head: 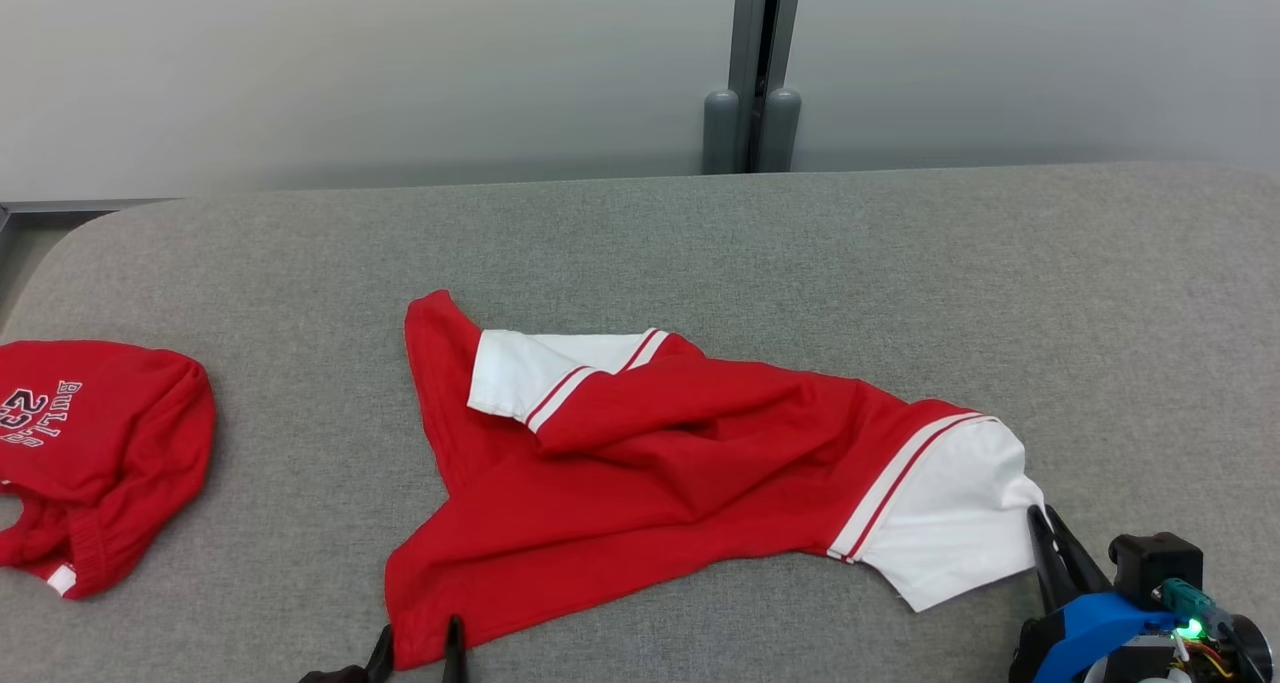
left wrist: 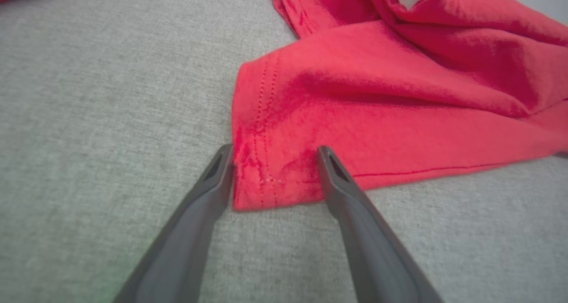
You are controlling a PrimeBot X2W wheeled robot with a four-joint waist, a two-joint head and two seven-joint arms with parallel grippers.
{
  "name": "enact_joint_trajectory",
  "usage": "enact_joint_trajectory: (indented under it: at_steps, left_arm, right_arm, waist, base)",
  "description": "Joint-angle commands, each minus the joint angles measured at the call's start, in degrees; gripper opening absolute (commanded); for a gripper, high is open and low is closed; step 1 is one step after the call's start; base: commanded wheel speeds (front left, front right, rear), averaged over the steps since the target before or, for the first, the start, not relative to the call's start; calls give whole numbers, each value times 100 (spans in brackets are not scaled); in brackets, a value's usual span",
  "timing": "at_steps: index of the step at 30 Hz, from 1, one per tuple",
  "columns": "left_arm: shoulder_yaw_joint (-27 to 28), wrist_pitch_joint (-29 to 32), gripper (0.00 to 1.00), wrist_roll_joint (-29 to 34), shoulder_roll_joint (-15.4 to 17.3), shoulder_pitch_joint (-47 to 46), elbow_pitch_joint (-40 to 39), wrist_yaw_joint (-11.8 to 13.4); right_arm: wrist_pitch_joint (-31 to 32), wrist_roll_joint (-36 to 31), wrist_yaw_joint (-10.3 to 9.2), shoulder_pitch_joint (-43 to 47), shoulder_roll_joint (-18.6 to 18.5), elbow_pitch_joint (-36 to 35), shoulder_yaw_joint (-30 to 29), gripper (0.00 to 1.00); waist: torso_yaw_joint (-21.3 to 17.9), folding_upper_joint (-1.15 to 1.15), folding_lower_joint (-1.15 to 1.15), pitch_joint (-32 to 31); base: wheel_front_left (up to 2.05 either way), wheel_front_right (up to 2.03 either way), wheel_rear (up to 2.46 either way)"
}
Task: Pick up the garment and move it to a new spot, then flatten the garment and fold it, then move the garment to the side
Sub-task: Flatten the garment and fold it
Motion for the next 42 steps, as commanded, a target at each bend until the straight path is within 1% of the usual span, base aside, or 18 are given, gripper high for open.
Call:
enact_joint_trajectory:
  at_steps: [1, 3, 4, 5, 6, 8, 10, 14, 18, 22, 26, 28, 30, 33, 36, 39, 42]
  left_arm:
    - [-57, 50, 100, -41, -6, 59, 132, 48]
    - [-115, 52, 100, -56, -6, 28, 201, 64]
    - [-146, 55, 92, -36, -8, 15, 267, 58]
    - [-172, 65, 31, -40, -11, -2, 333, 38]
    - [-204, 70, 0, -61, -11, -18, 389, -2]
    - [-241, 70, 0, -85, -30, -87, 401, -58]
    - [-179, 53, 0, -51, -17, -177, 255, -84]
    - [128, 20, 0, 128, 0, -357, -425, -162]
    - [444, 20, 0, 512, 40, -613, -1265, -321]
    - [578, 22, 0, 850, 330, -1214, -1996, -481]
    - [583, 21, 0, 1026, 824, -2029, -2494, -550]
    - [542, 39, 0, 1056, 1077, -2413, -2667, -565]
    - [489, 188, 0, 1054, 1309, -2817, -2857, -578]
    - [419, 534, 0, 940, 1569, -3364, -3088, -568]
    - [362, 950, 0, 790, 1693, -3789, -3092, -570]
    - [307, 1278, 0, 632, 1675, -4115, -2944, -572]
    - [252, 1419, 0, 566, 1589, -4433, -2721, -558]
  right_arm:
    - [-3, 40, -6, 60, -4, -33, 4, 0]
    - [-3, 52, -6, 47, 3, -69, 17, 0]
    - [-3, 60, -6, 38, 5, -96, 24, 0]
    - [-3, 83, -5, 34, 9, -134, 36, 0]
    - [-3, 103, -5, 33, 12, -178, 49, 0]
    - [-3, 179, -4, 22, 29, -301, 104, 0]
    - [-3, 299, -4, 18, 47, -507, 177, 0]
    - [-3, 803, -4, -14, 86, -1104, 384, 0]
    - [-5, 1535, -4, -223, -26, -1891, 505, 0]
    - [-11, 2221, -3, -686, -254, -2657, 490, 0]
    - [-10, 2671, -3, -1396, -551, -3303, 445, 0]
    - [-10, 2807, -3, -1774, -735, -3561, 506, 0]
    - [-10, 2912, -3, -2187, -935, -3750, 615, 0]
    - [59, 3000, -3, -2804, -1249, -3788, 815, 0]
    - [215, 2948, -3, -3395, -1492, -3632, 1009, 0]
    - [345, 2941, -3, -3918, -1568, -3250, 1150, 0]
    - [368, 2872, -3, -4391, -1606, -2756, 1310, 0]
  waist:
    - [16, 0, 0, -7]
    - [28, 0, 0, -15]
    - [33, 0, 0, -18]
    - [37, 0, 0, -20]
    - [38, 0, 0, -25]
    - [38, 0, 0, -45]
    - [33, 0, 0, -80]
    - [19, 0, 0, -194]
    - [4, 0, 0, -360]
    - [-27, 0, 0, -491]
    - [-80, 0, 0, -582]
    - [-108, 0, 0, -608]
    - [-132, 0, 0, -608]
    - [-147, 0, 0, -569]
    - [-148, 0, 0, -448]
    - [-153, 0, 0, -216]
    - [-154, 0, 0, 109]
  base:
    - [0, 0, 0]
    - [0, 0, 0]
    - [0, 0, 0]
    - [0, 0, 0]
    - [0, 0, 0]
    - [0, 0, 0]
    - [0, 0, 0]
    - [0, 0, 0]
    - [0, 0, 0]
    - [0, 0, 0]
    - [0, 0, 0]
    - [0, 0, 0]
    - [0, 0, 0]
    - [0, 0, 0]
    - [0, 0, 0]
    - [0, 0, 0]
    - [0, 0, 0]
